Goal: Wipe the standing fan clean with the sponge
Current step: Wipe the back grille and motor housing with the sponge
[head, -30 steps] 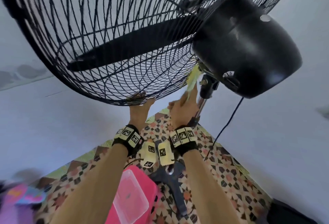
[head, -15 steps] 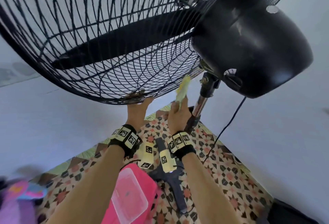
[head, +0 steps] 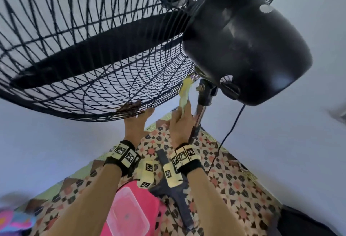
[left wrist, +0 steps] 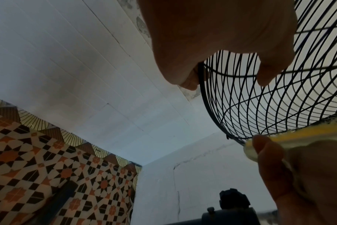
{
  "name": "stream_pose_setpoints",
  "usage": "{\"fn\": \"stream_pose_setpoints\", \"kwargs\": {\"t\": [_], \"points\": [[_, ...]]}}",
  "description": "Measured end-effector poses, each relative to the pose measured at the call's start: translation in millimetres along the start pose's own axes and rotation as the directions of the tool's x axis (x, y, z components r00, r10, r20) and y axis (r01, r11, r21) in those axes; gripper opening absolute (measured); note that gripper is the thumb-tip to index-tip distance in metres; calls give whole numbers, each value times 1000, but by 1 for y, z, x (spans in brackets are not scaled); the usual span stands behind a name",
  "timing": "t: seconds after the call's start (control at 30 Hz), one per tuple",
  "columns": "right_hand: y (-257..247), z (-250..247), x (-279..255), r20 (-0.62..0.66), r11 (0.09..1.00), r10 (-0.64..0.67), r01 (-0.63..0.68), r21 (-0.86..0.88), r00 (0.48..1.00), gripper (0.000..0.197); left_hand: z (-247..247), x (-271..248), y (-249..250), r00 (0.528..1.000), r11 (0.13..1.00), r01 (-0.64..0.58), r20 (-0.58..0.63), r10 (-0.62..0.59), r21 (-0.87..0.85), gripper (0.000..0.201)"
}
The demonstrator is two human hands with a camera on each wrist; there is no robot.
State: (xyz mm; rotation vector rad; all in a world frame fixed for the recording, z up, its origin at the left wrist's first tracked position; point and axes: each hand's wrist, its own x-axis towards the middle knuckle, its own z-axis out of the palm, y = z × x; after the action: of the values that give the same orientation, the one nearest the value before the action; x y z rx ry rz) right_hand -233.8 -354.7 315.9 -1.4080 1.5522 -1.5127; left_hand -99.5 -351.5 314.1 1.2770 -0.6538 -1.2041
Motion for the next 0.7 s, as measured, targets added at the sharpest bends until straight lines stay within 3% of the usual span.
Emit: {"fn": "stream_pose_setpoints", "kwargs": {"t": [0.03, 0.07, 0.13, 0.23, 0.33, 0.4, 0.53, 0.57, 0.63, 0.7], "points": [[4, 0, 0, 31, 1000, 24, -23, -7, 999, 35, 2, 0, -8, 1000, 999, 7, 17, -7, -45, 60], [8, -2, -1, 46, 998, 49, -47, -29, 998, 28, 7, -3, -8, 996, 996, -82, -35, 81, -33, 53], [9, -8, -2, 63, 997, 70, -71, 11, 996, 23, 18, -1, -5, 985, 989, -145, -93, 146, 18, 56], [4, -11, 1, 26, 997, -7, 5, 80, 1000, 25, 22, 8, -6, 989, 993, -105, -103, 110, 60, 61], [10, -1, 7, -39, 991, -20, 25, 129, 999, 32, 21, 12, -10, 987, 991, -83, -129, 96, 105, 44], [21, 10, 3, 17, 985, 91, -93, 148, 996, 39, 18, 15, -15, 985, 986, -89, -131, 108, 141, 38], [61, 34, 8, 151, 915, 318, -345, 210, 936, 56, 13, 15, -16, 990, 974, -80, -93, 101, 211, 42], [70, 40, 16, 156, 889, 383, -409, 204, 910, 51, 13, 16, -17, 991, 974, -62, -103, 86, 216, 46], [76, 51, 32, 236, 818, 452, -505, 277, 860, 10, 13, 19, -20, 988, 974, -49, -132, 80, 220, 55], [65, 55, 41, 265, 774, 485, -550, 313, 833, 23, 13, 18, -19, 987, 978, -24, -150, 56, 206, 62]]}}
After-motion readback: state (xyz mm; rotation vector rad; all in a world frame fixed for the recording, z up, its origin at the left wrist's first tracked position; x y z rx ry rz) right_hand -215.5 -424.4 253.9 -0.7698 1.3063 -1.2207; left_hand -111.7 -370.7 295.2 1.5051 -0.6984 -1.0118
